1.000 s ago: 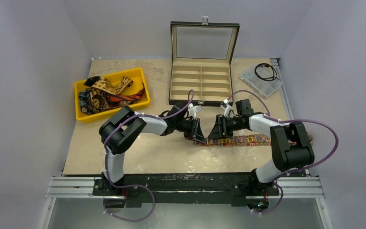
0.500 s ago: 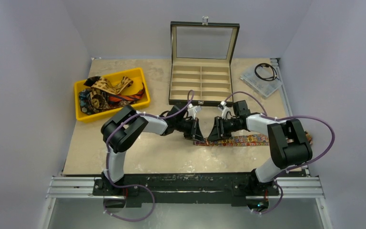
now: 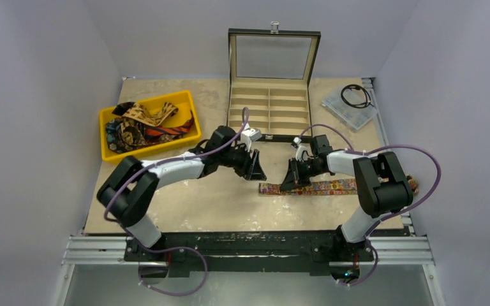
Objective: Roll the ties
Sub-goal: Roll the tie at the center of the board.
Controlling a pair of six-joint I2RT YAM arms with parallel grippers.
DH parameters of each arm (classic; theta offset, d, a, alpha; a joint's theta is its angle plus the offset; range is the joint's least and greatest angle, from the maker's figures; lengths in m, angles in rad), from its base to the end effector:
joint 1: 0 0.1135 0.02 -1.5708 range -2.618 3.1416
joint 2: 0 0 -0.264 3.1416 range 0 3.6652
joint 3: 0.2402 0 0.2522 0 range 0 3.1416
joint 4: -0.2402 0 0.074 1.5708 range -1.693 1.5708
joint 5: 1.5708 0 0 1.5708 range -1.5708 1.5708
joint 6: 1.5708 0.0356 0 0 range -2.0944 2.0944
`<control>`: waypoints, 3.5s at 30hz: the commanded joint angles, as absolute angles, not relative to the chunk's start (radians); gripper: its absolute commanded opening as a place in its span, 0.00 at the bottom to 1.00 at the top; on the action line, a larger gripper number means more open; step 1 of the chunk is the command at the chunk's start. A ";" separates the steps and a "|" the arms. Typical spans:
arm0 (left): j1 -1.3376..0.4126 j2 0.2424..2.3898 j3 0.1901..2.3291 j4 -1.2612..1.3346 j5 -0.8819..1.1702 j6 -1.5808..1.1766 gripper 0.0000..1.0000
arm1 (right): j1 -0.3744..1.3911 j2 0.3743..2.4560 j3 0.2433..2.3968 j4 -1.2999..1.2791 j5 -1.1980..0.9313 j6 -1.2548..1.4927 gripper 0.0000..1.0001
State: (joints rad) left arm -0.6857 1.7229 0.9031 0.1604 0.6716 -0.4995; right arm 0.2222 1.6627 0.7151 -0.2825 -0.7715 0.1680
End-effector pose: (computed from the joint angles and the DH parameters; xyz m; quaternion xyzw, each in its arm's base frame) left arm 0.2580 -0.2397 0.1739 0.2232 0.8306 -0.4775 0.1794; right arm 0.2571 0.0835 0.1187 -0.0885 0.9110 0.3942 0.0822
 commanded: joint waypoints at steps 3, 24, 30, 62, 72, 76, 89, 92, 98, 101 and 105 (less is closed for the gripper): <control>-0.778 1.532 0.865 0.003 0.529 0.120 0.65 | 0.225 1.686 0.742 -0.281 -0.730 0.132 0.00; -0.856 1.630 0.678 0.389 0.398 0.374 0.80 | 0.285 1.783 0.800 -0.233 -0.802 0.089 0.00; -0.861 1.687 0.719 0.371 0.467 0.416 0.79 | 0.286 1.777 0.790 -0.248 -0.812 0.060 0.00; -0.869 1.673 0.692 0.310 0.415 0.315 0.61 | 0.307 1.749 0.815 -0.276 -0.705 0.080 0.00; -0.840 1.646 0.633 0.365 0.449 0.336 0.59 | 0.308 1.765 0.819 -0.268 -0.675 0.086 0.00; -0.843 1.661 0.667 0.375 0.476 0.309 0.66 | 0.312 1.760 0.807 -0.223 -0.683 0.111 0.00; -0.844 1.731 0.717 0.389 0.411 0.351 0.57 | 0.338 1.745 0.813 -0.197 -0.716 0.107 0.00; -0.837 1.686 0.683 0.394 0.403 0.347 0.70 | 0.341 1.734 0.811 -0.210 -0.707 0.100 0.00; -0.812 1.625 0.651 0.369 0.375 0.356 0.88 | 0.341 1.729 0.806 -0.231 -0.699 0.084 0.00; -0.812 1.661 0.668 0.369 0.431 0.392 0.91 | 0.343 1.725 0.806 -0.223 -0.705 0.086 0.00; -0.816 1.732 0.754 0.343 0.465 0.382 0.84 | 0.349 1.722 0.807 -0.224 -0.714 0.086 0.00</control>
